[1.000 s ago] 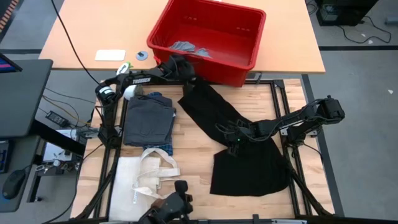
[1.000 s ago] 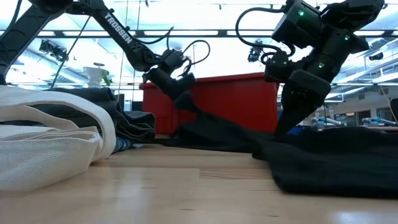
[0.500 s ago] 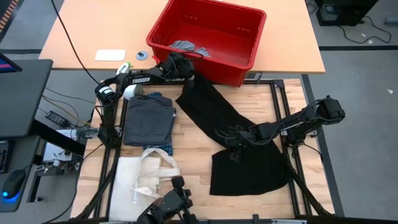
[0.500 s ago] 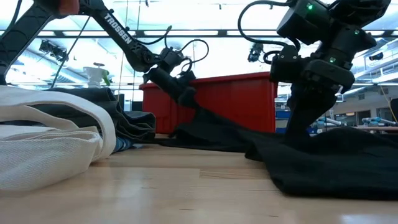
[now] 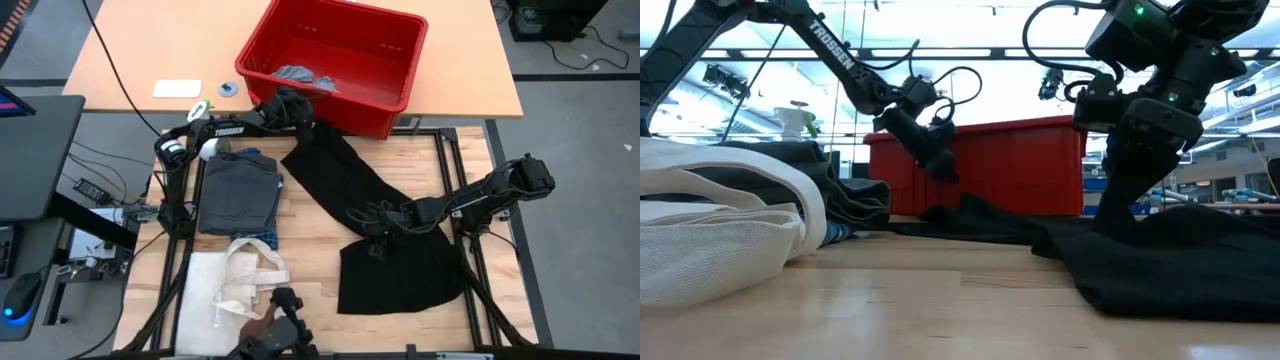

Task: Fold Laundry from Bin
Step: Fold the black shirt

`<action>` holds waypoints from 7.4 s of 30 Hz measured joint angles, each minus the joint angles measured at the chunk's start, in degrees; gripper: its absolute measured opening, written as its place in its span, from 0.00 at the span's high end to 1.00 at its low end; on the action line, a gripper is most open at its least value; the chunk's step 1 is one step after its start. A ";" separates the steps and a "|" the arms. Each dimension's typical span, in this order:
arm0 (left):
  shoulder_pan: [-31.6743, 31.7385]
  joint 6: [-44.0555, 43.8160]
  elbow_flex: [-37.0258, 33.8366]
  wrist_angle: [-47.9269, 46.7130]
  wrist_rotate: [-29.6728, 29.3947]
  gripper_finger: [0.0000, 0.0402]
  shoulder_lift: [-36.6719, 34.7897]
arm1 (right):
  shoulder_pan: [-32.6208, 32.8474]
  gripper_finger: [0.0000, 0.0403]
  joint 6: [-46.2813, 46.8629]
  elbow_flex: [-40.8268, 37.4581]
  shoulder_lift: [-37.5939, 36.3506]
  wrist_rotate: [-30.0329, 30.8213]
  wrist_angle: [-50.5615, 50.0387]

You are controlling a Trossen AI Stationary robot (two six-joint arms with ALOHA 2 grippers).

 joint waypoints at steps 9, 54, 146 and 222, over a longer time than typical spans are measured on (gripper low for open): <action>-1.77 2.43 0.04 -5.05 -0.14 0.29 -0.65 | 0.00 0.78 0.06 0.00 0.00 0.10 -0.01; -10.89 5.17 0.07 -35.04 -16.66 0.72 -1.18 | 2.36 0.78 0.83 0.00 0.02 11.64 3.09; -8.62 1.89 0.07 -36.45 -15.75 0.64 -2.92 | 2.73 0.78 -7.82 -0.02 0.02 22.38 18.37; -5.77 -8.68 0.04 -49.14 -0.41 0.98 -1.64 | 3.10 0.78 -8.96 -0.02 0.04 21.88 17.80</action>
